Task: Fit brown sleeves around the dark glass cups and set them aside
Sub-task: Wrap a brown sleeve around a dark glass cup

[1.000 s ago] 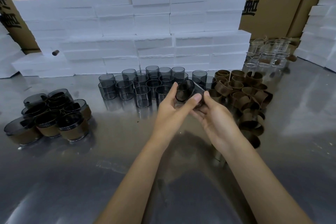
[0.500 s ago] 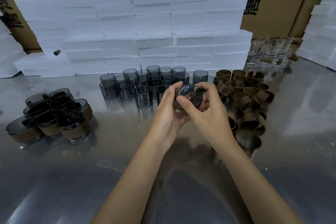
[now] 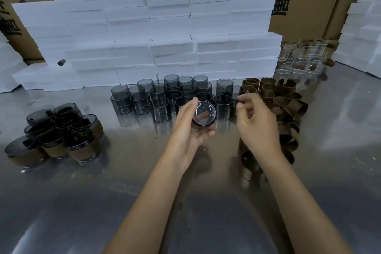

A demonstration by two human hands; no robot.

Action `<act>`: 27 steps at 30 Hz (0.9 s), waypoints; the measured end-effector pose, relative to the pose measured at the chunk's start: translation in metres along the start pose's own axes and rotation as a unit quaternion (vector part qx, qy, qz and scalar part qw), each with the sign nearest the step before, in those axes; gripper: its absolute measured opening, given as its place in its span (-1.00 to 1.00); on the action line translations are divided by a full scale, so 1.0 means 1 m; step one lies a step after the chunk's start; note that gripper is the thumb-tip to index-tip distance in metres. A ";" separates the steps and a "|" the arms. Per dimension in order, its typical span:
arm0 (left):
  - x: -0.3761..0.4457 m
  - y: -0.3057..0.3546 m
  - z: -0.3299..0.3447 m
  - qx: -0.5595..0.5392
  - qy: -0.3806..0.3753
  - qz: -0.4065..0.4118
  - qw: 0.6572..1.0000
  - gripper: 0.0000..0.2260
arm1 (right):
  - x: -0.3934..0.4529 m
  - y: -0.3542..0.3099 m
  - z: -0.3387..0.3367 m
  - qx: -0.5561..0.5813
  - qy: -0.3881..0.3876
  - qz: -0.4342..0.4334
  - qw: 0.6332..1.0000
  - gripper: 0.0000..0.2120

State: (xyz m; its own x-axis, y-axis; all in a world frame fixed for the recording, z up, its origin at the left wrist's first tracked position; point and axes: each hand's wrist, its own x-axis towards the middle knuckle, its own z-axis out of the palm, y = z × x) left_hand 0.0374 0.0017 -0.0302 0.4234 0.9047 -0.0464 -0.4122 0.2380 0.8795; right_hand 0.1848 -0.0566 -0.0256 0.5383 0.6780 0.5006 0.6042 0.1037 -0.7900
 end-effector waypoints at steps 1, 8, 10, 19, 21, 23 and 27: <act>0.001 -0.001 -0.002 -0.005 0.006 -0.003 1.000 -0.42 | 0.003 0.004 -0.006 -0.052 0.007 0.008 0.999 -0.78; 0.007 -0.007 -0.011 -0.006 0.004 -0.046 0.999 -0.51 | 0.028 0.016 -0.008 -0.191 -0.080 0.090 0.974 -0.60; 0.009 -0.008 -0.012 -0.007 0.002 -0.050 0.999 -0.53 | 0.042 0.014 -0.004 -0.226 -0.115 0.110 0.961 -0.58; 0.019 -0.010 -0.019 -0.046 -0.010 -0.028 0.999 -0.75 | 0.060 0.016 0.004 -0.317 -0.178 0.127 0.923 -0.87; 0.019 -0.012 -0.018 -0.068 -0.002 -0.023 0.997 -0.76 | 0.058 0.009 -0.001 -0.319 -0.166 0.116 0.926 -0.88; 0.020 -0.011 -0.017 -0.082 0.009 -0.032 0.996 -0.73 | 0.057 0.000 -0.012 -0.306 -0.154 0.098 0.934 -0.88; 0.020 -0.008 -0.017 -0.102 0.016 -0.045 0.994 -0.68 | 0.045 -0.031 -0.025 -0.118 -0.168 0.079 0.975 -0.86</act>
State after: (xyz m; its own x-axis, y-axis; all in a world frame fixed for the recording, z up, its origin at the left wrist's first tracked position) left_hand 0.0358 0.0234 -0.0462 0.4416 0.8865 -0.1383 -0.5306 0.3823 0.7565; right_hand 0.2049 -0.0476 0.0300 0.4374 0.8760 0.2033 0.6692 -0.1661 -0.7243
